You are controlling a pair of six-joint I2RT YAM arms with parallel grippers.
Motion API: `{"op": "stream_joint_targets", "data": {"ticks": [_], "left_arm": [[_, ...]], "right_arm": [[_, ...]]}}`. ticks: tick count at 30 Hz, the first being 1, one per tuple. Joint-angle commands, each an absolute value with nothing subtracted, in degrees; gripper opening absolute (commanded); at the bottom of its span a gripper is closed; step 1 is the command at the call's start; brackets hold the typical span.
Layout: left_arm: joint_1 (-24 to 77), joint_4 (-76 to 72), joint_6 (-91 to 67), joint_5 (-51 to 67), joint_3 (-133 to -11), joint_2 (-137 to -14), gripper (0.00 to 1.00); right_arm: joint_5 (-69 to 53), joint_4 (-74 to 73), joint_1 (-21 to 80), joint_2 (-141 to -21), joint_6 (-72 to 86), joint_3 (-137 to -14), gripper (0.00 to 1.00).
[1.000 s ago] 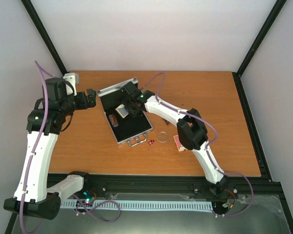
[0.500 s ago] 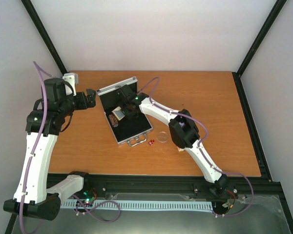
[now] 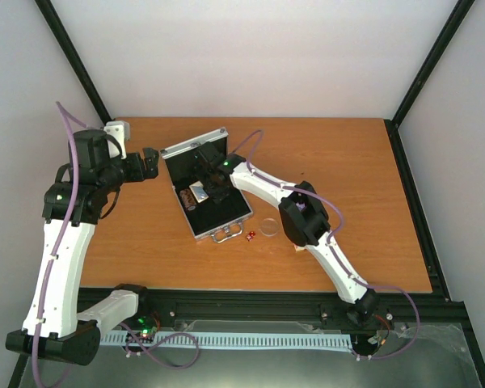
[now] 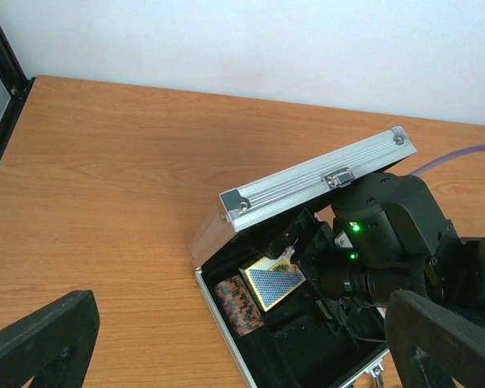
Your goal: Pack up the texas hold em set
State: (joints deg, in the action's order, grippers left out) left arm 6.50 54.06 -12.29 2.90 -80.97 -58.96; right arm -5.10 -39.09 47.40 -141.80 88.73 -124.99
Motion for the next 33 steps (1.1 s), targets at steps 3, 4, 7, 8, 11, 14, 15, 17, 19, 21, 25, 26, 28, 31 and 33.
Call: {"op": "stream_joint_targets", "data": {"ticks": [3,4,7,8,11,14,15,17,19,21,25,26,28,31,33], "left_arm": [[6.6,54.7,-10.9,2.5,-82.5,-59.0,1.0],[6.6,54.7,-10.9,2.6,-82.4,-59.1,1.0],[6.6,54.7,-10.7,2.5,-82.2,-59.1,1.0],[6.6,54.6,-10.6,2.4,-82.2,-59.2,1.0],[6.6,54.7,-10.5,2.3,-82.3,-59.4,1.0],[6.6,54.5,-10.4,2.4,-82.6,-59.7,1.0],[6.6,54.5,-10.3,2.5,-82.6,-59.8,1.0],[6.6,54.7,-10.2,2.5,-82.8,-59.9,1.0],[6.6,54.7,-10.1,2.5,-82.7,-60.0,1.0],[6.6,54.7,-10.2,2.5,-82.6,-60.2,1.0],[6.6,54.4,-10.4,3.0,-81.9,-60.3,1.0],[6.6,54.3,-10.5,3.0,-81.6,-60.3,1.0],[6.6,54.1,-10.4,2.8,-80.9,-60.4,1.0],[6.6,54.1,-10.0,2.1,-80.4,-60.8,1.0],[6.6,54.1,-9.8,1.6,-80.3,-61.1,1.0]], "right_arm": [[-4.2,-40.1,47.8,-137.0,86.3,-122.3,1.0],[-4.5,-40.3,47.8,-136.8,85.5,-122.3,1.0],[-6.0,-42.1,47.8,-136.1,83.6,-122.3,1.0],[-6.8,-42.8,47.8,-135.9,83.0,-122.3,1.0],[-8.2,-45.3,47.8,-135.0,80.1,-122.2,1.0],[-7.7,-47.2,47.7,-133.4,75.2,-122.2,1.0],[-7.4,-47.8,47.7,-132.9,73.2,-122.2,1.0],[-6.6,-48.4,47.6,-131.7,68.8,-122.1,1.0],[-5.7,-48.2,47.5,-130.5,63.6,-122.0,1.0],[-6.0,-46.9,47.6,-129.6,57.9,-121.8,1.0],[-10.2,-40.3,47.6,-128.5,46.1,-118.9,0.98],[-11.6,-38.2,47.6,-128.4,43.9,-118.0,0.97],[-12.2,-35.1,47.5,-128.5,39.9,-116.9,0.94],[-12.2,-30.8,47.5,-129.6,35.5,-116.5,0.9],[-11.4,-29.7,47.5,-130.7,32.7,-117.4,0.9]]}}
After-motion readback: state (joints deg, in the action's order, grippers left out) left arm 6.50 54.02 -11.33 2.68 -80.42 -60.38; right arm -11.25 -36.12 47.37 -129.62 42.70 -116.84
